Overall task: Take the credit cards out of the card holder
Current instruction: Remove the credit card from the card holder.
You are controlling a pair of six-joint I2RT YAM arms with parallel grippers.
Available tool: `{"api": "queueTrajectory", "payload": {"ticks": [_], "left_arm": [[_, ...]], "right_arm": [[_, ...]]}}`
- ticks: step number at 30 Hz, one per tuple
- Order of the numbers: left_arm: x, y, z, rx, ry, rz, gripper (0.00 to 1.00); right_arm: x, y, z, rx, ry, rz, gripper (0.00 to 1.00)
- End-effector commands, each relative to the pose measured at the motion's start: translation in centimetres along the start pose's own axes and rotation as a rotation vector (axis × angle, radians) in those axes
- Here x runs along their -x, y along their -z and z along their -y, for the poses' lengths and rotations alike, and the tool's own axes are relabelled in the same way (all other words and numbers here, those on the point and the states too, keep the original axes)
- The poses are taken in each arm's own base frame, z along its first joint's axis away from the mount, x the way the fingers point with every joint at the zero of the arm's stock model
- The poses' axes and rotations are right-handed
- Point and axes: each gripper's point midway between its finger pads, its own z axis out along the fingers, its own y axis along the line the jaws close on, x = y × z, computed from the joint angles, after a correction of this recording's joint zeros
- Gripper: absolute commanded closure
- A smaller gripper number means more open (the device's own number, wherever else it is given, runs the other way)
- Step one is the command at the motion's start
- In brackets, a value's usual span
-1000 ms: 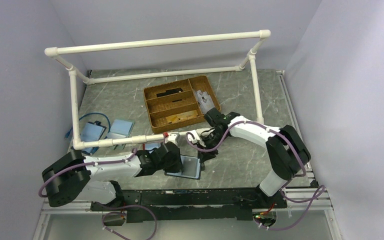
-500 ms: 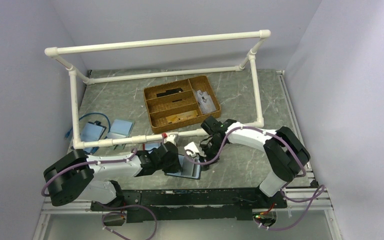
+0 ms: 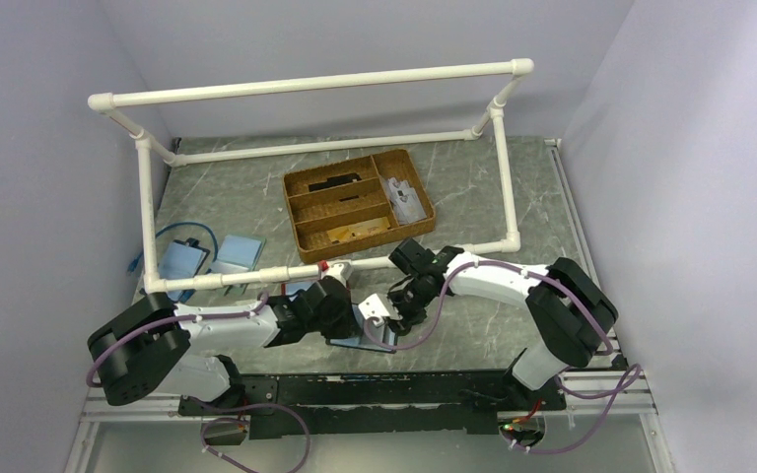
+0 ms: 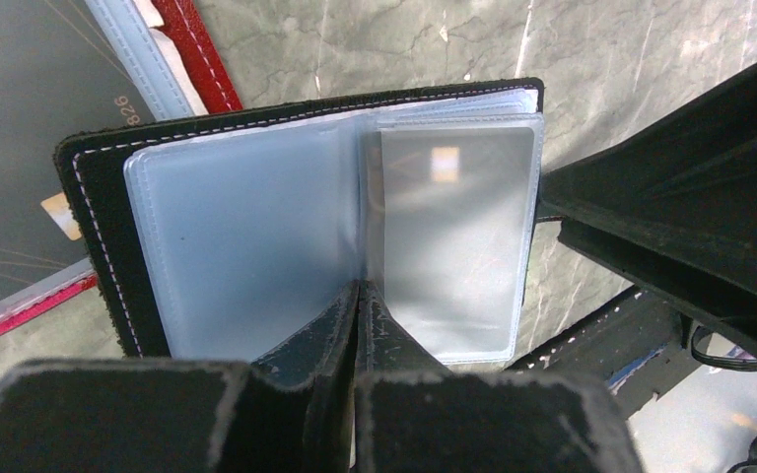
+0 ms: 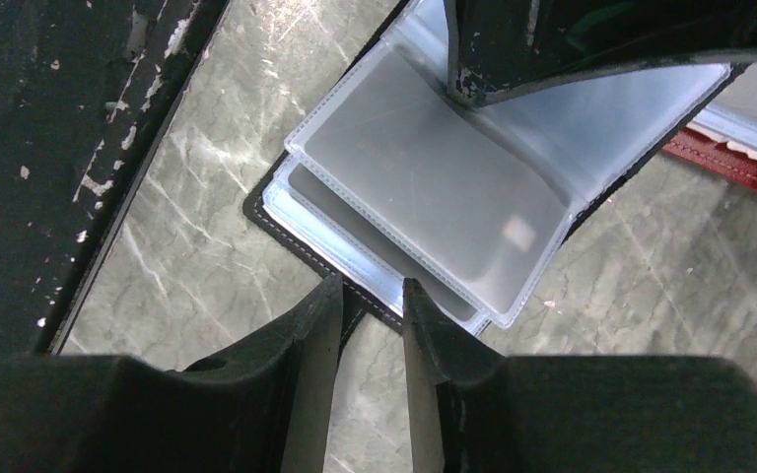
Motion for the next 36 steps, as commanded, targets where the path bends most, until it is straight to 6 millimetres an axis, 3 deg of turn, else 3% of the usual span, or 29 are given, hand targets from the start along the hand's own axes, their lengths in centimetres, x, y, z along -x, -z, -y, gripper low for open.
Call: {"api": "queueTrajectory", "payload": {"ticks": [1,14,26,28,36], "left_arm": [[-0.5,-0.5,-0.6,-0.001,0.020,-0.011,0.93],[-0.8,-0.4,-0.9,-0.041,0.048,-0.021,0.93],[-1.1,-0.4,-0.8,-0.098,0.072,-0.035,0.92],[-1.1,-0.3,-0.6,-0.118,0.077,-0.036,0.88],[-0.5,0.8,0.3,-0.199,0.090,-0.031,0.51]], "right_arm": [[1.0,-0.2,0.8,-0.037,0.053,0.009,0.68],[0.2,-0.8,0.1,-0.006,0.086,-0.042,0.66],[1.0,-1.3,0.9,-0.059,0.118,-0.037,0.61],[1.4,-1.2,1.2,-0.078,0.117,-0.026,0.61],[2.5,-1.3,1.8,-0.090,0.071,0.014,0.60]]}}
